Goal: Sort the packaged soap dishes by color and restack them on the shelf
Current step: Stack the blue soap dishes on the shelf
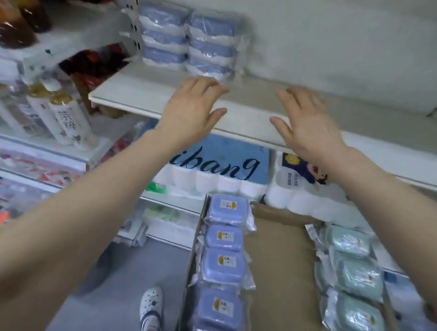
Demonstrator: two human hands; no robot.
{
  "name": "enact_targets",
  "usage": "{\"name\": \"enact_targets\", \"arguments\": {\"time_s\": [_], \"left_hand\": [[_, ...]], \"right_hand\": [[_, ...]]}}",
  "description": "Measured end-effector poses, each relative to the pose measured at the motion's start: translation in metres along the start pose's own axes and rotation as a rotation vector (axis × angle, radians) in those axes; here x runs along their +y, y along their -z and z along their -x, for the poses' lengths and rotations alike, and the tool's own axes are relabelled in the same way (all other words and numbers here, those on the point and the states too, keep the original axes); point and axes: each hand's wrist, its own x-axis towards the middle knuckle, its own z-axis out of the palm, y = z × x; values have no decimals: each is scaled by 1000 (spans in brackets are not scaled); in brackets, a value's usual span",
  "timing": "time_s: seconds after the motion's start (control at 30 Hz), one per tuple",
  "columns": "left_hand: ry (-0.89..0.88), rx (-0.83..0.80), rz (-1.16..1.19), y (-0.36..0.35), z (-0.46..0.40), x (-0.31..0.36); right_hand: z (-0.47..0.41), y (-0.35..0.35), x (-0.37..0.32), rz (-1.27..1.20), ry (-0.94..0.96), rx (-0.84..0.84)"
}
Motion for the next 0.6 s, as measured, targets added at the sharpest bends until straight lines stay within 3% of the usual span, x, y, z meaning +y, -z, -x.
{"name": "enact_targets", "arguments": {"time_s": [0.17,0.3,0.37,0.5,0.6], "left_hand": [[98,-15,97,-29,91,65],[294,-212,182,-68,183,104],[378,-347,238,-86,232,123],[481,-563,341,-103,312,161],[486,-708,368,-105,345,182]], "right_hand": [[100,-28,8,51,171,25],[167,-73,-3,-22,188,-76],[197,-98,-20,-131,107,-218],[237,-146,-65,-317,-29,-699],[247,-186,-92,-444,-28,-879]]}}
